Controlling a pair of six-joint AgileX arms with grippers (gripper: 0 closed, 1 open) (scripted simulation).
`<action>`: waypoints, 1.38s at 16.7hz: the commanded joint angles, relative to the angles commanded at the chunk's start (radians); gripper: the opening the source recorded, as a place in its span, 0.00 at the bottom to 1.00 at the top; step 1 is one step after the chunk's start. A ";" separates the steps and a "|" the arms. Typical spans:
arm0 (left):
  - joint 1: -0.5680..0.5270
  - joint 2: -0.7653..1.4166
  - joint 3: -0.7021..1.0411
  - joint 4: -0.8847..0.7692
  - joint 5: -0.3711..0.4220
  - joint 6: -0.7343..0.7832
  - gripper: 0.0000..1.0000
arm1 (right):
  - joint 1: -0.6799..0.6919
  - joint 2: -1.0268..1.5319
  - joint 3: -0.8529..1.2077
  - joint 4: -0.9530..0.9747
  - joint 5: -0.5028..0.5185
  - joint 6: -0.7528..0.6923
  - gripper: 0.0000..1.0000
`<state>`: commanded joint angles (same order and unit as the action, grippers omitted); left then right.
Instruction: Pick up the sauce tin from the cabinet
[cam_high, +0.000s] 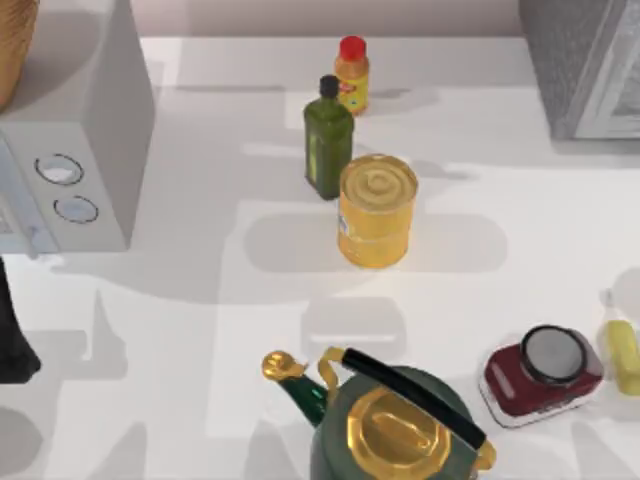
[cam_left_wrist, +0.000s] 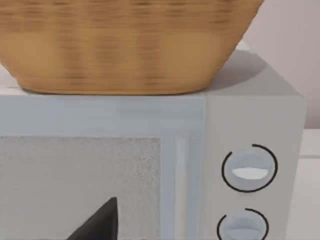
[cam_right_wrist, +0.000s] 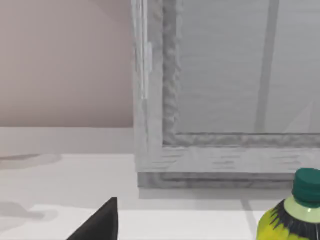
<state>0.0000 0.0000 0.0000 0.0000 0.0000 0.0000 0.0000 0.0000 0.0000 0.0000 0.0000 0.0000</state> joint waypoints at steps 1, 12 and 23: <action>0.000 0.000 0.000 0.000 0.000 0.000 1.00 | 0.000 0.000 0.000 0.000 0.000 0.000 1.00; 0.000 0.000 0.000 0.000 0.000 0.000 1.00 | 0.071 0.480 0.577 -0.164 0.074 0.005 1.00; 0.000 0.000 0.000 0.000 0.000 0.000 1.00 | 0.163 1.181 1.593 -0.362 0.173 0.015 1.00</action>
<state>0.0000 0.0000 0.0000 0.0000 0.0000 0.0000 0.1625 1.1806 1.5930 -0.3622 0.1734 0.0151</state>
